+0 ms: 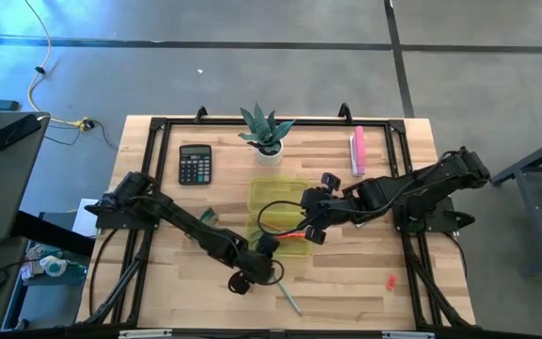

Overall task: Pack school essentials
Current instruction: Put the blue pencil into the yellow box

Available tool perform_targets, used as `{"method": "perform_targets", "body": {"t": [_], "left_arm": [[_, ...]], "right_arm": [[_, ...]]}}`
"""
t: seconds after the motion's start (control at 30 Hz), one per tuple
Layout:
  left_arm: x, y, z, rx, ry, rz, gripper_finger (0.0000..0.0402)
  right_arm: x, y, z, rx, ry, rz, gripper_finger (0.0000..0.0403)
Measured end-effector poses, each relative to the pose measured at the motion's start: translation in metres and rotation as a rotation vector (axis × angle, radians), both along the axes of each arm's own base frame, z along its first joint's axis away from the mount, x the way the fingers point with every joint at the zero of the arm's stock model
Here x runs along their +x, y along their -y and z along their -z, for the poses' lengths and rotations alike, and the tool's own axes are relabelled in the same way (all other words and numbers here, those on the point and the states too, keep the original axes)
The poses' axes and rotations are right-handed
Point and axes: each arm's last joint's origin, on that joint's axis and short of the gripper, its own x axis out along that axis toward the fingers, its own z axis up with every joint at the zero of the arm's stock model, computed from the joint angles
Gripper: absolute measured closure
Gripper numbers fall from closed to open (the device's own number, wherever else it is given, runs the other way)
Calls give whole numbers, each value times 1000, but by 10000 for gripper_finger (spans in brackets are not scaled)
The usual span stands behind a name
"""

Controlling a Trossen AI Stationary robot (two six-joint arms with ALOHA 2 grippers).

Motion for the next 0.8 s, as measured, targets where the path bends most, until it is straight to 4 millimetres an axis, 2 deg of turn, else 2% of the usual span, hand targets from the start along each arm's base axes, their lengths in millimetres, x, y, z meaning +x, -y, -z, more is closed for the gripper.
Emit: {"method": "perform_targets", "body": {"t": [0.2,0.5,0.8], "left_arm": [[4,0,19,51,-19,-33,233],[3,-1,21,16,-30,-84,237],[3,-6,23,-44,-73,-116,270]], "right_arm": [[0,0,0,1,0,2,249],[0,0,0,1,0,1,249],[0,0,0,1,0,2,249]]}}
